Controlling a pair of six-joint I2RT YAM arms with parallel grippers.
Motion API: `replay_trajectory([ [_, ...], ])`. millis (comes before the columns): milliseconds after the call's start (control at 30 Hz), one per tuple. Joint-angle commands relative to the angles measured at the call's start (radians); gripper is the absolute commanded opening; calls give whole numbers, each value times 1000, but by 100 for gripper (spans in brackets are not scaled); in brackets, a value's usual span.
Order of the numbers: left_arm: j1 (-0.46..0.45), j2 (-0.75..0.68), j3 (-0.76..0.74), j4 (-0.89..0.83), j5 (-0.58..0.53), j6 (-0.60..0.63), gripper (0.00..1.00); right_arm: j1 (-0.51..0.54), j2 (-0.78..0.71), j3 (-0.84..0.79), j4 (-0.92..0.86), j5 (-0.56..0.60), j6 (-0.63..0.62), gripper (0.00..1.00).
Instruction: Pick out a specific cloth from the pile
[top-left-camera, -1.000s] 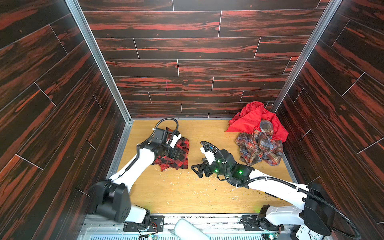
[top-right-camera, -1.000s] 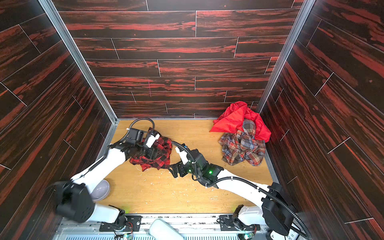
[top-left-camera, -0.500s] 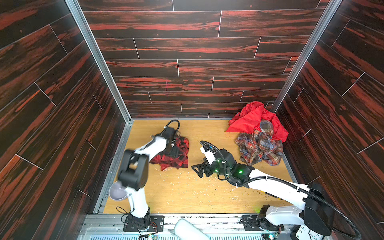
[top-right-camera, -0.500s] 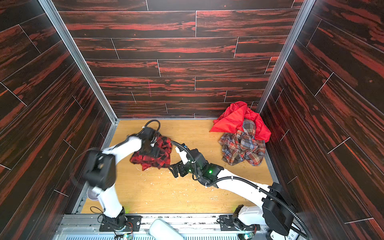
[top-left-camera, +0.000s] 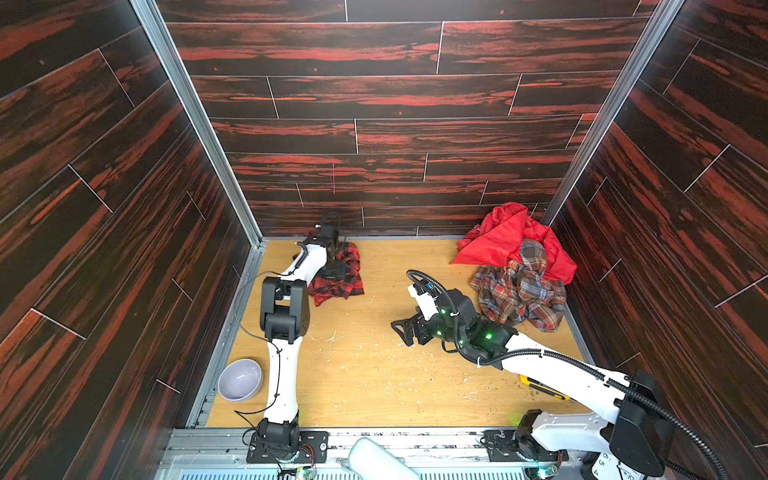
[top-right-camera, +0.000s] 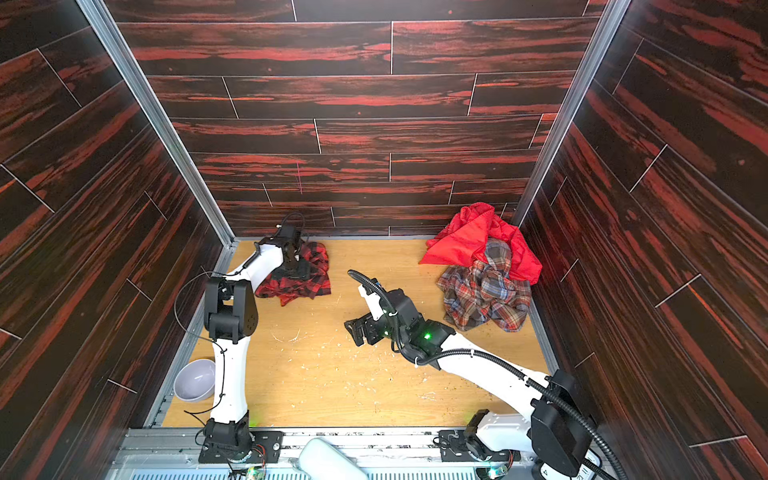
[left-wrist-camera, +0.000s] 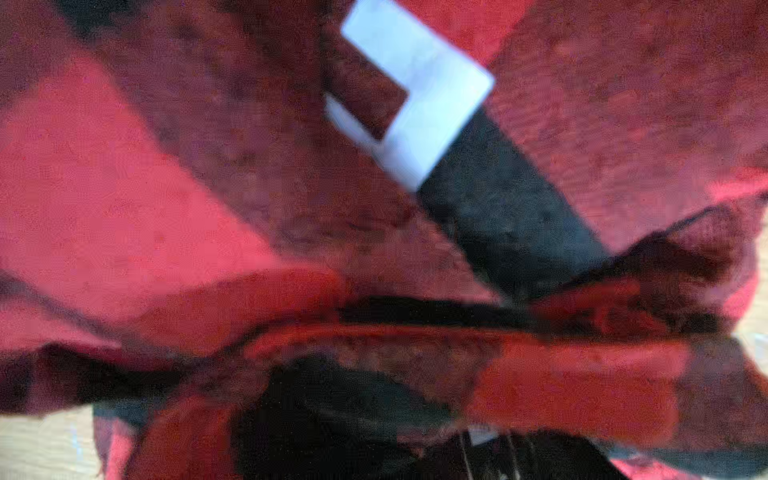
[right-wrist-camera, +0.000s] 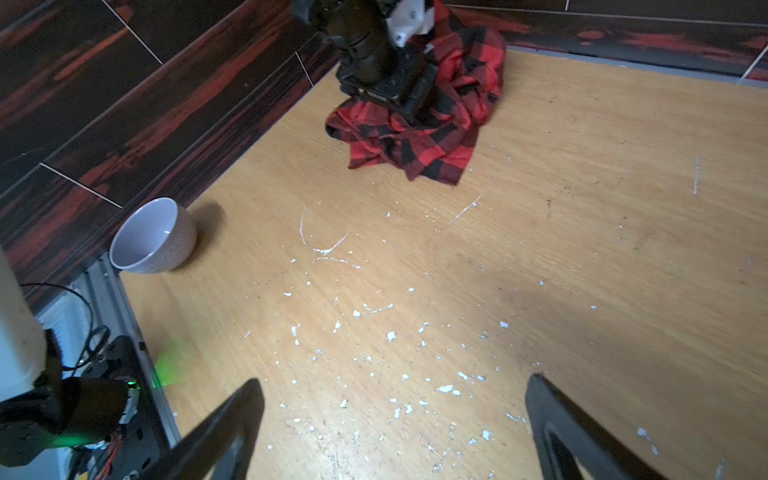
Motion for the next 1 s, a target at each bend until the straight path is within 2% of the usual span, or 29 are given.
replay_trajectory([
  [0, -1, -100, -55, -33, -11, 14, 95, -19, -30, 34, -23, -17, -12, 99],
  [33, -1, -145, -89, 5, -19, 24, 99, -27, -36, 38, -27, -3, -16, 99],
  [267, 2, -515, -325, 284, -27, 60, 99, -174, -151, 18, -2, 23, -4, 99],
  [367, 2, -686, -429, 331, -43, 60, 99, -240, -205, 8, -23, 26, -23, 99],
  [467, 2, -913, -660, 469, -137, 40, 99, -343, -306, -61, -13, 31, -13, 99],
  [533, 2, -1076, -908, 637, -251, 42, 99, -425, -381, -121, -7, 59, -6, 99],
  [600, 4, -1208, -1172, 864, -389, 109, 99, -521, -446, -184, -9, 108, -8, 99],
  [667, 10, -1256, -1331, 976, -494, 153, 99, -601, -485, -247, 13, 138, -33, 99],
  [767, 19, -1243, -1429, 999, -612, 70, 99, -692, -505, -375, 130, 216, -99, 99],
  [833, 25, -1202, -1451, 1037, -580, 17, 99, -739, -491, -452, 227, 269, -107, 99],
  [967, 38, -1066, -1471, 1117, -611, 14, 99, -777, -372, -592, 487, 354, -179, 99],
])
